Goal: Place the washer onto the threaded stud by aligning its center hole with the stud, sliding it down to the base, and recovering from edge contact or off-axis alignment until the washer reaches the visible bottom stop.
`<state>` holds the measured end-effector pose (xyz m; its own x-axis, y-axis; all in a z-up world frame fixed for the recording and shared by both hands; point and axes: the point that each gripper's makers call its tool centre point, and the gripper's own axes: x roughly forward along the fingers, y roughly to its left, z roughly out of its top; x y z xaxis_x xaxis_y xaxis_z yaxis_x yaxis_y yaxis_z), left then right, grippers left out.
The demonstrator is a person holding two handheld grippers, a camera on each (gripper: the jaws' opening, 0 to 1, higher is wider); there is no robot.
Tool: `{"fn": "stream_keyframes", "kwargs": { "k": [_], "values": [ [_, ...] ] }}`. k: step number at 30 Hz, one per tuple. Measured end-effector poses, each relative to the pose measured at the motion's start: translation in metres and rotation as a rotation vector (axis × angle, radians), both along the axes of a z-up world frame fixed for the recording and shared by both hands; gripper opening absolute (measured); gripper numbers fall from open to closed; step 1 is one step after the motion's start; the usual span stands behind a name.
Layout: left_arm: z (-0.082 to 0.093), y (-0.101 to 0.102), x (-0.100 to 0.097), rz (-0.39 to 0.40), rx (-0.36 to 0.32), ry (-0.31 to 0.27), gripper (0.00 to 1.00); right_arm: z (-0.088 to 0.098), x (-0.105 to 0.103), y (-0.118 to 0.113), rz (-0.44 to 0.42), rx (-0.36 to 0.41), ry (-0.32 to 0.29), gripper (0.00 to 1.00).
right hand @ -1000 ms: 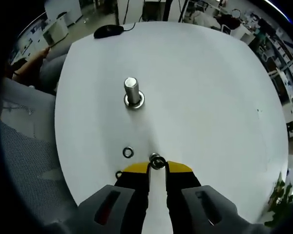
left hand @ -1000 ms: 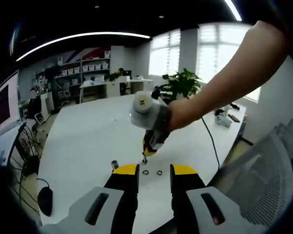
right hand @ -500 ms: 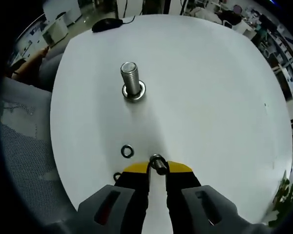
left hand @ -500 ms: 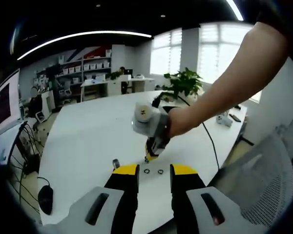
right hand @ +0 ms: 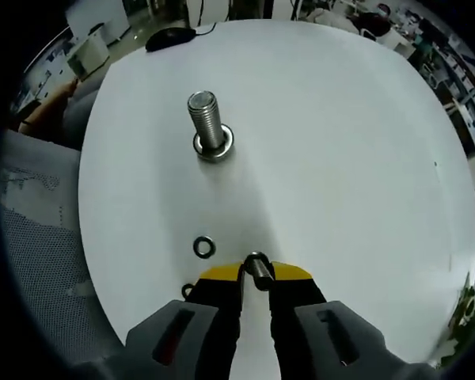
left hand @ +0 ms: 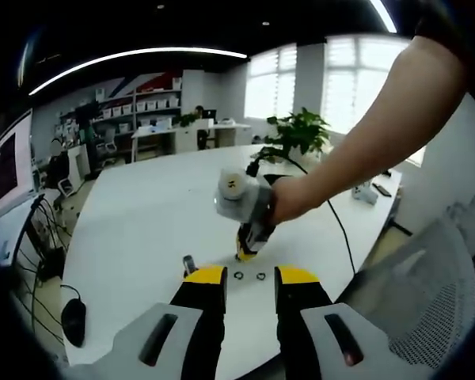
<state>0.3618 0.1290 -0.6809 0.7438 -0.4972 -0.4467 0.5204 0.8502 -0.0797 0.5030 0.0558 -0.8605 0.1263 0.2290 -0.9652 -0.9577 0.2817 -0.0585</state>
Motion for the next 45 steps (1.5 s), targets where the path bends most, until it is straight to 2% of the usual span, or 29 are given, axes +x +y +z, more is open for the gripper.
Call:
{"fn": "stream_keyframes", "kwargs": {
  "k": [5, 11, 18, 22, 35, 45],
  "values": [
    [0.001, -0.001, 0.000, -0.001, -0.015, 0.001, 0.22, -0.002, 0.001, -0.001, 0.023, -0.005, -0.014, 0.15],
    [0.001, -0.001, 0.000, 0.002, -0.013, 0.003, 0.22, -0.005, -0.001, -0.005, 0.022, -0.017, -0.002, 0.15],
    [-0.001, -0.002, 0.000, -0.001, -0.005, 0.007, 0.22, -0.002, -0.006, -0.010, 0.010, 0.000, -0.003, 0.16],
    [-0.001, -0.001, 0.000, 0.000, -0.004, 0.008, 0.22, 0.000, -0.006, -0.016, -0.031, 0.014, -0.001, 0.16],
    [-0.002, -0.004, -0.001, -0.016, 0.007, 0.010, 0.22, 0.003, -0.023, -0.031, -0.077, 0.042, -0.006, 0.16],
    [-0.003, -0.005, -0.003, -0.025, 0.016, 0.008, 0.22, 0.004, -0.034, -0.040, -0.081, 0.036, -0.011, 0.17]
  ]
}}
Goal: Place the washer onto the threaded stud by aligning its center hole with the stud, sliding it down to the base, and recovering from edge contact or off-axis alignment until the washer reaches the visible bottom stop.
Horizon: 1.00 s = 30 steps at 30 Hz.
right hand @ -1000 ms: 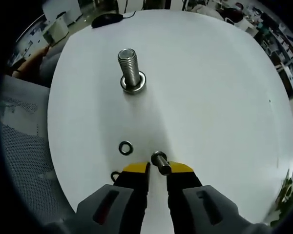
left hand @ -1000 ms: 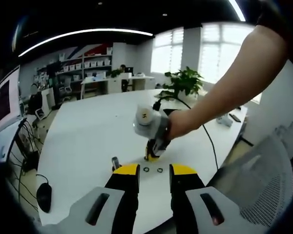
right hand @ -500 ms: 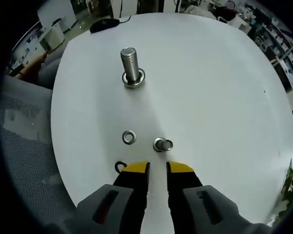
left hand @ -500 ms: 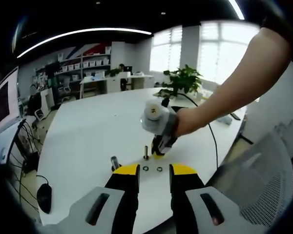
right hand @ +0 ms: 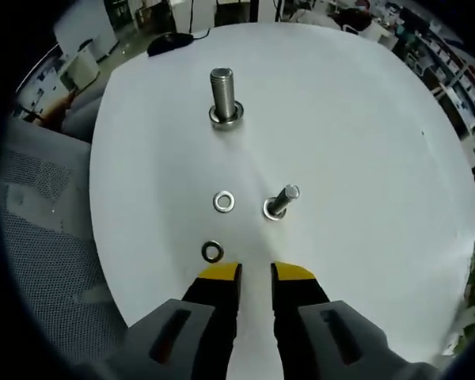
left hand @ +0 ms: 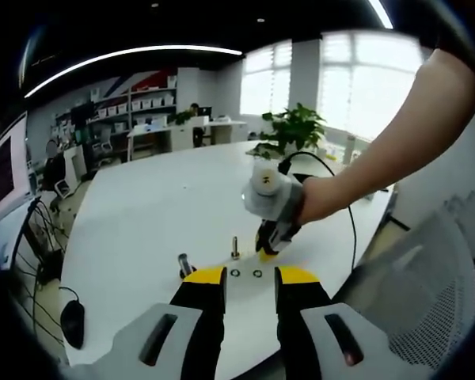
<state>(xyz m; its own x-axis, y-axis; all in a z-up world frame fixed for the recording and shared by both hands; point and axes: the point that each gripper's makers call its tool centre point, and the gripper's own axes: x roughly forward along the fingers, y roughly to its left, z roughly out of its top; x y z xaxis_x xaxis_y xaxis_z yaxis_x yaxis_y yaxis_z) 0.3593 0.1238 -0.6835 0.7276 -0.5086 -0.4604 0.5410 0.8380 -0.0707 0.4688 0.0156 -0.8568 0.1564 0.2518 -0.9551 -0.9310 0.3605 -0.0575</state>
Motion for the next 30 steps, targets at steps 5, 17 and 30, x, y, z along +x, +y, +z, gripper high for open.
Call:
{"fn": "stream_keyframes", "kwargs": {
  "k": [5, 17, 30],
  "values": [
    [0.000, -0.001, 0.000, -0.003, -0.002, 0.000, 0.22, 0.002, -0.005, -0.004, 0.005, -0.003, 0.000, 0.17],
    [0.001, 0.000, 0.000, -0.001, 0.003, -0.008, 0.22, 0.003, -0.019, 0.016, 0.047, 0.040, 0.012, 0.20],
    [0.001, 0.001, 0.000, 0.001, 0.008, -0.012, 0.22, -0.010, -0.029, 0.023, 0.084, 0.027, 0.036, 0.22]
  ]
}}
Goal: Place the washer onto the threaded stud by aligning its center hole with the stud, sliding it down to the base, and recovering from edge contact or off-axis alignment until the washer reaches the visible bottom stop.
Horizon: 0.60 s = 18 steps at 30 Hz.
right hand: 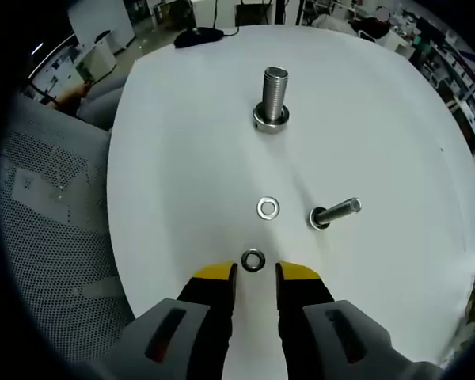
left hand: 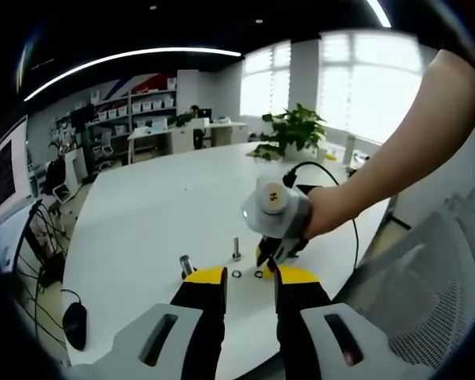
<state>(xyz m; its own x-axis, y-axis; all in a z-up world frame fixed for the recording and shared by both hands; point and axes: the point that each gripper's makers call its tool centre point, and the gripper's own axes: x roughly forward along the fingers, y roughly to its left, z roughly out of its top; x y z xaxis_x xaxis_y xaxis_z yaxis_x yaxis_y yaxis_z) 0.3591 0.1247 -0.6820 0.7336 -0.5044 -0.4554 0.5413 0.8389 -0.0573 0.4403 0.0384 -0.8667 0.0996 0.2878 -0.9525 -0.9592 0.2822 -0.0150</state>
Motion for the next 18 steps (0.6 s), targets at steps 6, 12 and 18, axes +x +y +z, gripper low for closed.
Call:
{"fn": "stream_keyframes", "kwargs": {
  "k": [6, 12, 18],
  "values": [
    [-0.0006, -0.0003, 0.0000, -0.002, 0.003, 0.001, 0.21, -0.0017, 0.0001, 0.0017, -0.002, 0.017, 0.002, 0.22],
    [-0.0007, -0.0011, -0.0004, -0.006, 0.003, 0.004, 0.21, -0.0015, -0.0041, 0.0045, 0.106, 0.013, -0.007, 0.18],
    [0.0003, 0.0004, 0.0003, 0.001, 0.002, 0.000, 0.21, -0.0021, -0.0036, 0.0056, 0.129, 0.001, 0.010, 0.16]
  ]
}}
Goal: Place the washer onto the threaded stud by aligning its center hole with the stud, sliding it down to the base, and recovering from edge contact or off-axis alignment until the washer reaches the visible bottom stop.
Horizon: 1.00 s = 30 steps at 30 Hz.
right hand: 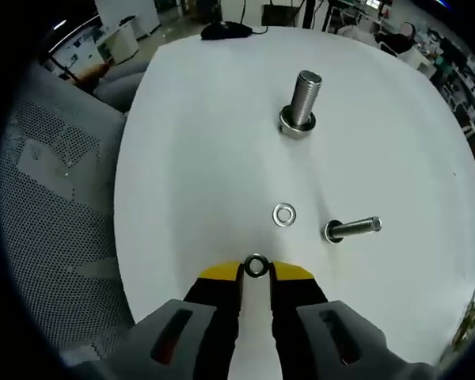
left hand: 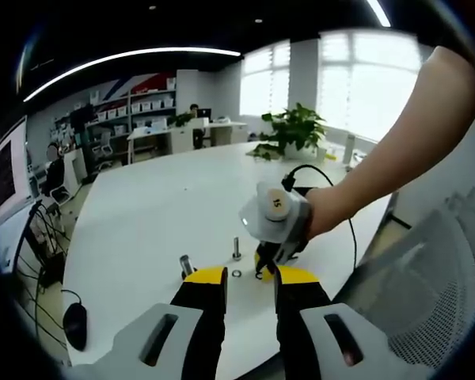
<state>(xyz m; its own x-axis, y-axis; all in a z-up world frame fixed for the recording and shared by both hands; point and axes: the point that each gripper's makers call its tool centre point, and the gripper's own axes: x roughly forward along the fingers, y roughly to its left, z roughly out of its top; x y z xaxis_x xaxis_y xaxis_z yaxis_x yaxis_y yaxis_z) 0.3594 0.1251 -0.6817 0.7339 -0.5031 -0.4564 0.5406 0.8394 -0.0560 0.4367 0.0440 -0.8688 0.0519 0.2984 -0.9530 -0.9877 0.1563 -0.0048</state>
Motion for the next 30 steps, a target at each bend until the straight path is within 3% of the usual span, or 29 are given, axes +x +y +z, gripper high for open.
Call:
{"fn": "stream_keyframes", "kwargs": {
  "k": [16, 22, 30],
  "values": [
    [-0.0008, 0.0003, 0.0000, 0.001, -0.002, 0.005, 0.21, 0.0001, -0.0009, 0.0012, 0.016, -0.010, 0.010, 0.14],
    [-0.0016, 0.0006, 0.0001, 0.002, 0.001, 0.006, 0.21, -0.0007, 0.0017, 0.0011, -0.048, -0.028, 0.040, 0.14],
    [-0.0024, 0.0004, 0.0003, 0.000, 0.002, 0.008, 0.21, -0.0002, 0.0015, 0.0007, -0.046, -0.007, 0.016, 0.13]
  ]
}}
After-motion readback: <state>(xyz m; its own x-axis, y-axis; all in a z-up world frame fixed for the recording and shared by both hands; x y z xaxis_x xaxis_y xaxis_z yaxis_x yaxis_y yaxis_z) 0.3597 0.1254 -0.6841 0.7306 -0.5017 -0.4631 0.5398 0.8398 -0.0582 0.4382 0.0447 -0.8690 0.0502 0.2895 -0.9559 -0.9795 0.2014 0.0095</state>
